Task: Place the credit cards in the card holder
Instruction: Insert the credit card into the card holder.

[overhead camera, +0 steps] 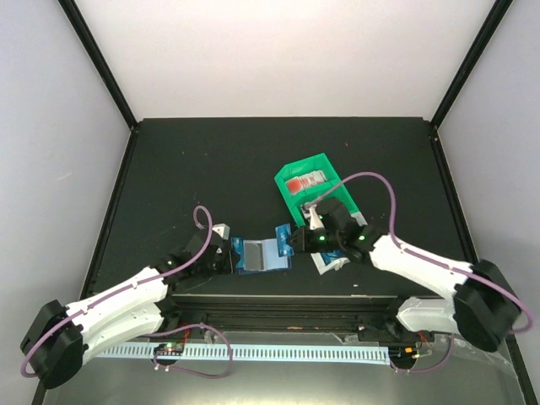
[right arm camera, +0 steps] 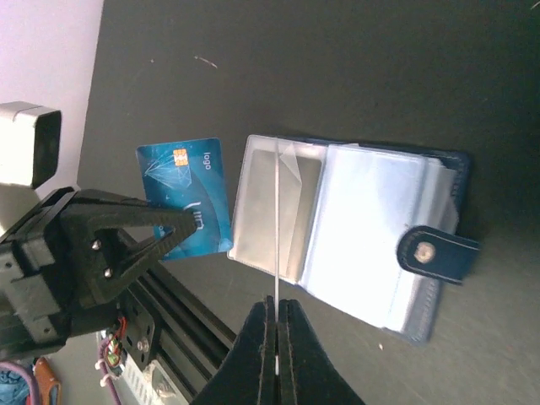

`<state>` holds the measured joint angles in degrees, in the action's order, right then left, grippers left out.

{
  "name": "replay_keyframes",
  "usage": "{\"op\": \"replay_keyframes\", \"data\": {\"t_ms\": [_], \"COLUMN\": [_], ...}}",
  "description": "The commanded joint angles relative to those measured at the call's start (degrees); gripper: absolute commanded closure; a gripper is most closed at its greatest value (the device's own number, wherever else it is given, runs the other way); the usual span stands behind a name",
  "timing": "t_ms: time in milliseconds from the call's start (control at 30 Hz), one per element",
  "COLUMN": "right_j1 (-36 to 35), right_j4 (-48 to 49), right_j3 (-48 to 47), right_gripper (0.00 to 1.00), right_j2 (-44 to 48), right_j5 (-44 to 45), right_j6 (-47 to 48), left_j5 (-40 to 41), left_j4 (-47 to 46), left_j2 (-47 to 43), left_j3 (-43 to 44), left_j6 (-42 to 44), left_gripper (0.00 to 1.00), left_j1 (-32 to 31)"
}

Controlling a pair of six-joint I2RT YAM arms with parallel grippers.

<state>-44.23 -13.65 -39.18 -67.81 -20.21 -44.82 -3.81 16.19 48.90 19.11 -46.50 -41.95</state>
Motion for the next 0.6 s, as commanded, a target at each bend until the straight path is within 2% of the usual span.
{"op": "replay_keyframes", "data": {"t_ms": [0,233,567], "right_j1": [-2.1,-3.0,-5.3], "right_j4": [14.2,23.7,22.4], "right_j3": [0.9,1.3,0.4], "right_gripper": [0.99,0.99,0.99], "right_j2": [-7.3,-17.1,-23.6], "right_j5": [-1.3,-5.1,0.2], "right_j6": [-6.5,-8.9,-8.6], "left_j5": [0.6,-1.6,-0.8], "left_j4": [4.2,3.6,5.6], "left_j2": [1.8,5.7,5.5], "left_j3": [2.0,1.8,1.7], "left_j6": [2.0,2.6,2.6], "left_gripper": [0.98,0.98,0.98], "left_j1": [0.9,1.5,1.8]}}
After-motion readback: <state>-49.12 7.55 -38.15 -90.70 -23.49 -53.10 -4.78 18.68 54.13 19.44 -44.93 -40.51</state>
